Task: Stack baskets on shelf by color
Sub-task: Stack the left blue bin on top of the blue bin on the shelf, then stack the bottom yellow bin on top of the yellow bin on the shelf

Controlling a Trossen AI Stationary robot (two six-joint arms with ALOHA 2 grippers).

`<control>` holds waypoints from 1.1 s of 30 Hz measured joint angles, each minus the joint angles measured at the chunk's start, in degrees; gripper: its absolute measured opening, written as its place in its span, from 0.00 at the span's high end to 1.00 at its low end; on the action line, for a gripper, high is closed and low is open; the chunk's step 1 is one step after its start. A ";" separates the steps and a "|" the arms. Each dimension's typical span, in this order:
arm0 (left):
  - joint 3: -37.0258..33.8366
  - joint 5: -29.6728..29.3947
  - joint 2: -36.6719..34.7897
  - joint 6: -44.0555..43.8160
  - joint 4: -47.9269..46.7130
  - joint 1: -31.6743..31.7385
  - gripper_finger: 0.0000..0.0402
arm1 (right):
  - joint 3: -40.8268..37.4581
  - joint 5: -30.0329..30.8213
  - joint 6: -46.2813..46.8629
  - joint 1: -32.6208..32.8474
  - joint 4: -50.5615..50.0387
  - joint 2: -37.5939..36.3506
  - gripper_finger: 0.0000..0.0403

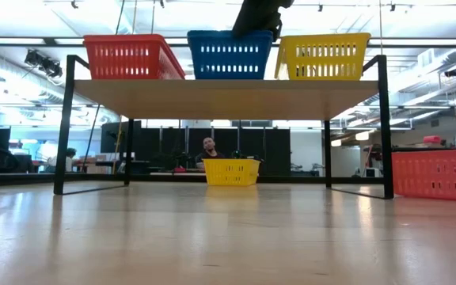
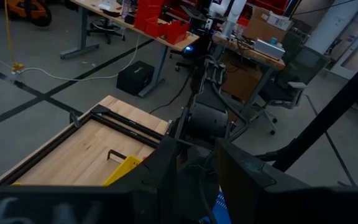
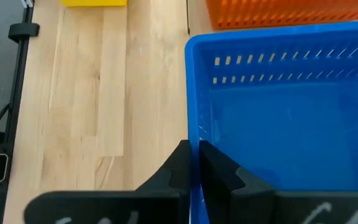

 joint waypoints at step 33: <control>0.02 -0.23 0.28 2.64 0.08 0.20 0.71 | 16.86 0.09 2.31 0.89 -15.72 -0.10 0.62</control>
